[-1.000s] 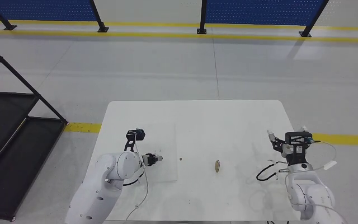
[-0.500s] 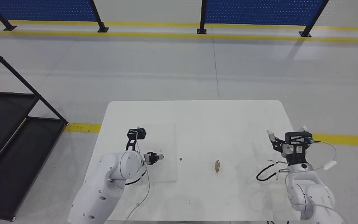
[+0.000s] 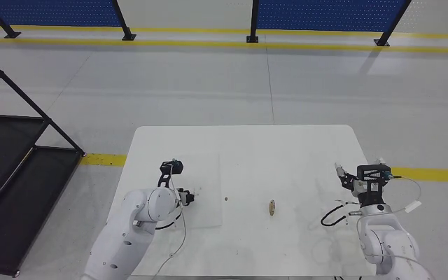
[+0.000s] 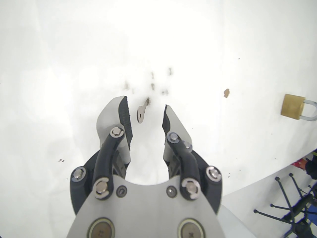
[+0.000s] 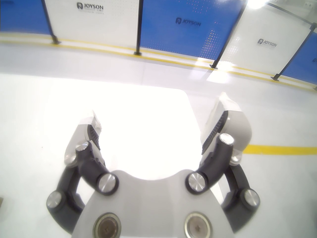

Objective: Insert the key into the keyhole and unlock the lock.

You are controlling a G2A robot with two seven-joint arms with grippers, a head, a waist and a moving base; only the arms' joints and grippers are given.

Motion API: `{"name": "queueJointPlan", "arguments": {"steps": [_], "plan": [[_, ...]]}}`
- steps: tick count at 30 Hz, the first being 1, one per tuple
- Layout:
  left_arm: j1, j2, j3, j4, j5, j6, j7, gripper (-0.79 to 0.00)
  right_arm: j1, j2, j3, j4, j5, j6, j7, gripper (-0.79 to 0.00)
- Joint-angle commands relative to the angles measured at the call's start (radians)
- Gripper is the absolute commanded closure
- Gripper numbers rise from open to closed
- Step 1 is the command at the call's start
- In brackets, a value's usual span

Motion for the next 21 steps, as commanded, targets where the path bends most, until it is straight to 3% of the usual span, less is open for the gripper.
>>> {"name": "queueJointPlan", "arguments": {"steps": [1,7,13,21], "plan": [[-0.002,0.0,0.0,0.004,-0.002,-0.001,0.0,-0.249,0.0,0.0,0.0,0.0,0.0,0.0,0.0,-0.785],[-0.004,0.002,-0.004,0.012,-0.002,-0.004,0.001,-0.24,0.0,0.0,0.0,0.0,0.0,0.0,0.0,-0.785],[-0.008,0.002,-0.003,0.02,-0.01,-0.005,0.004,-0.099,0.0,0.0,0.0,0.0,0.0,0.0,0.0,-0.785],[-0.012,0.003,-0.004,0.028,-0.021,-0.011,0.002,-0.028,0.0,0.0,0.0,0.0,0.0,0.0,0.0,-0.785]]}}
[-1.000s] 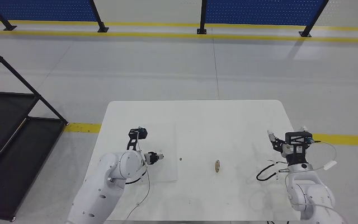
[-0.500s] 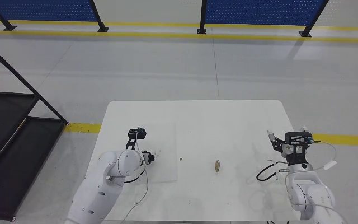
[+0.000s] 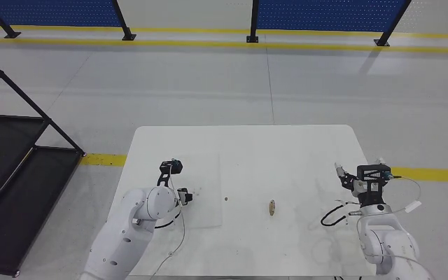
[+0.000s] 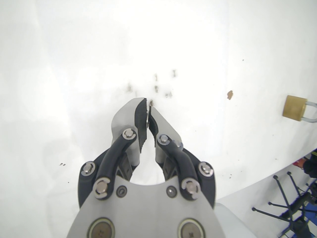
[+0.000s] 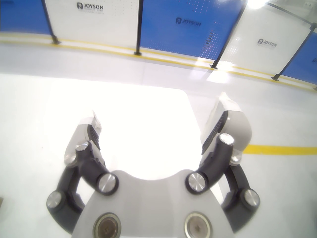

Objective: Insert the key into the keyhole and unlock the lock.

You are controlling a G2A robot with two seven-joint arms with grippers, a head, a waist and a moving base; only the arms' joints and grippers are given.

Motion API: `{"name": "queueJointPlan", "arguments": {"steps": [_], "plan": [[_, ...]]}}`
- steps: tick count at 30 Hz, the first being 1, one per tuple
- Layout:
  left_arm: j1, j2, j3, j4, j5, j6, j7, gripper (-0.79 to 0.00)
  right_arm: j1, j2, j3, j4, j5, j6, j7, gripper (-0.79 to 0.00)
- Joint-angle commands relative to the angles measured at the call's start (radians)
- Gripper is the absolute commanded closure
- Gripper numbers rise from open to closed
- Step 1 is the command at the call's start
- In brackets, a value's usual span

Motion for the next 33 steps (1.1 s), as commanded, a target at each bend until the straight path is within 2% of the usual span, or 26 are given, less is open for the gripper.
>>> {"name": "queueJointPlan", "arguments": {"steps": [1,8,19,23,26,28,33], "plan": [[-0.001,0.0,0.0,0.002,-0.001,-0.001,0.0,-0.009,0.0,0.0,0.0,0.0,0.0,0.0,0.0,-0.785],[0.01,0.003,-0.003,-0.024,0.007,-0.004,-0.004,0.0,0.0,0.0,0.0,0.0,0.0,0.0,0.0,-0.785],[0.052,0.012,-0.013,-0.131,0.056,-0.021,-0.013,0.0,0.0,0.0,0.0,0.0,0.0,0.0,0.0,-0.785],[0.066,0.012,-0.046,-0.15,-0.015,-0.041,0.004,0.0,0.0,0.0,0.0,0.0,0.0,0.0,0.0,-0.785],[0.073,0.013,-0.078,-0.143,-0.106,-0.102,0.027,0.0,0.0,0.0,0.0,0.0,0.0,0.0,0.0,-0.785],[0.076,0.016,-0.102,-0.128,-0.177,-0.181,0.048,0.0,0.0,0.0,0.0,0.0,0.0,0.0,0.0,-0.785],[0.071,0.021,-0.193,-0.019,-0.469,-0.383,0.052,0.0,0.0,0.0,0.0,0.0,0.0,0.0,0.0,-0.785]]}}
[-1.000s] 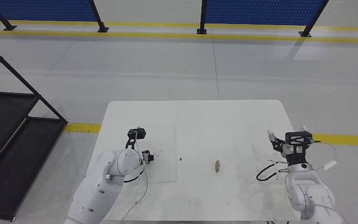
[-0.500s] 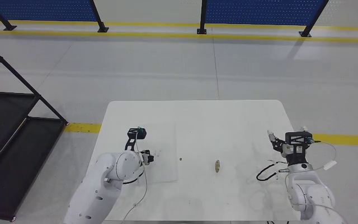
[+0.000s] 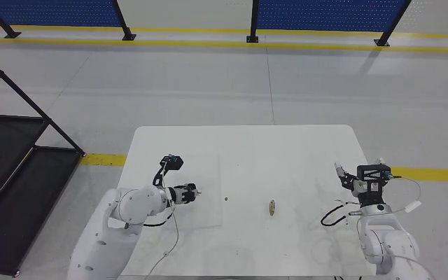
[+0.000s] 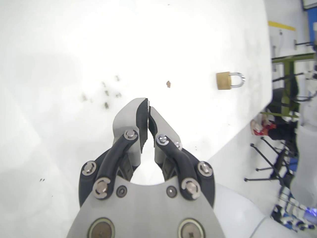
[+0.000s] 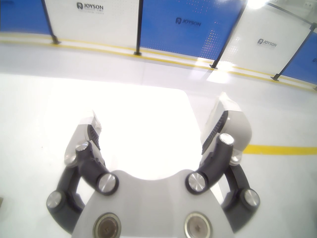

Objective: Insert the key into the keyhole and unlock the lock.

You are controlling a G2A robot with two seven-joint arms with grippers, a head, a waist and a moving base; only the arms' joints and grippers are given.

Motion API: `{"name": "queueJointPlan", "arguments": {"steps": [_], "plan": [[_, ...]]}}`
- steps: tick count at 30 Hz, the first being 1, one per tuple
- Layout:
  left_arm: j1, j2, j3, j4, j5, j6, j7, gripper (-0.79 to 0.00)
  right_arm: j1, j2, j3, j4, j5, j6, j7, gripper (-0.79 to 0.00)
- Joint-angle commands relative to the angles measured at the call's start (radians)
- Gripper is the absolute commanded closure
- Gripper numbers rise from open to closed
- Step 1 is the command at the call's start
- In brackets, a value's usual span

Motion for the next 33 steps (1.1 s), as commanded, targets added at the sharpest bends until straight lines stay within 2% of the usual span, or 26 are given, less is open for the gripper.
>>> {"name": "queueJointPlan", "arguments": {"steps": [1,6,14,20,25,33], "plan": [[-0.009,0.003,-0.041,0.059,-0.143,-0.09,-0.008,0.0,0.0,0.0,0.0,0.0,0.0,0.0,0.0,-0.785],[-0.039,0.013,-0.106,0.207,-0.406,-0.28,-0.076,0.0,0.0,0.0,0.0,0.0,0.0,0.0,0.0,-0.785],[-0.121,0.028,-0.119,0.416,-0.716,-0.448,-0.26,0.0,0.0,0.0,0.0,0.0,0.0,0.0,0.0,-0.785],[-0.159,0.045,-0.077,0.475,-0.826,-0.441,-0.282,0.0,0.0,0.0,0.0,0.0,0.0,0.0,0.0,-0.785],[-0.187,0.067,-0.035,0.467,-0.837,-0.438,-0.285,0.0,0.0,0.0,0.0,0.0,0.0,0.0,0.0,-0.785],[-0.187,0.067,-0.035,0.467,-0.837,-0.438,-0.285,0.0,0.0,0.0,0.0,0.0,0.0,0.0,0.0,-0.785]]}}
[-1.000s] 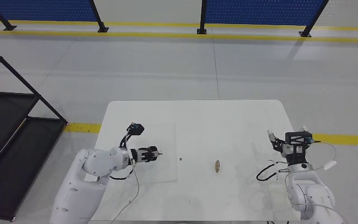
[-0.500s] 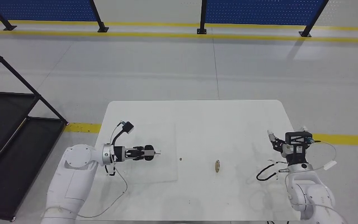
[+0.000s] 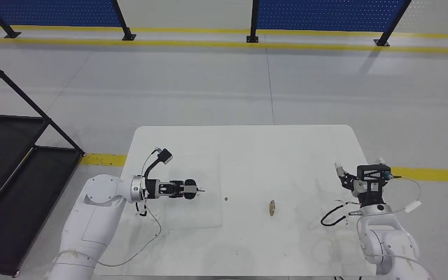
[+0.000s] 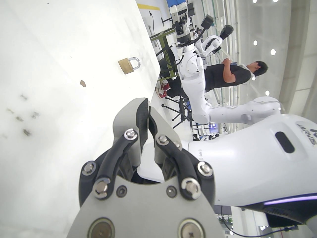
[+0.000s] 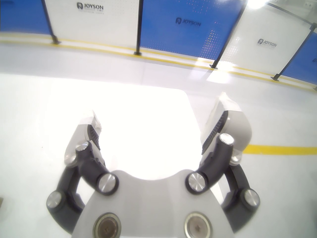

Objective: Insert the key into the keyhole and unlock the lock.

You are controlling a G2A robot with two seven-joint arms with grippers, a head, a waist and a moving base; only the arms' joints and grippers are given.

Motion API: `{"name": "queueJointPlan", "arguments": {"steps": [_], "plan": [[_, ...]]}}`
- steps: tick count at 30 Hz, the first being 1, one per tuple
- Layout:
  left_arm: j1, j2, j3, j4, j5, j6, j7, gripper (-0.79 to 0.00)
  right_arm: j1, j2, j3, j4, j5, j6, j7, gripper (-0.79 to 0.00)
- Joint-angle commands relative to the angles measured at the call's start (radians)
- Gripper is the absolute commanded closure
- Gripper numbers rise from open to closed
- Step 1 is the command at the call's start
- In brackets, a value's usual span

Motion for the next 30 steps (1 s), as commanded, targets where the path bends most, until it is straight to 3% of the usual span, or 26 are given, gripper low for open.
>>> {"name": "queueJointPlan", "arguments": {"steps": [1,8,11,20,25,30], "plan": [[0.0,0.0,0.0,0.0,0.0,0.0,0.0,0.0,0.0,0.0,0.0,0.0,0.0,0.0,0.0,-0.785],[0.0,0.0,0.0,0.0,0.0,0.0,0.0,0.0,0.001,0.0,-0.005,-0.003,-0.002,-0.006,0.005,-0.785],[0.0,0.0,0.0,0.0,0.0,0.0,0.0,0.0,0.006,-0.001,-0.041,-0.053,-0.072,-0.007,0.062,-0.785],[0.0,0.0,0.0,0.0,0.0,0.0,0.0,0.0,0.075,-0.011,-0.194,-0.228,-0.155,-0.062,0.456,-0.785],[0.0,0.0,0.0,0.0,0.0,0.0,0.0,0.0,0.146,-0.017,-0.266,-0.263,-0.087,-0.139,0.732,-0.785],[0.0,0.0,0.0,0.0,0.0,0.0,0.0,0.0,0.227,-0.028,-0.326,-0.275,0.035,-0.128,0.98,-0.785]]}}
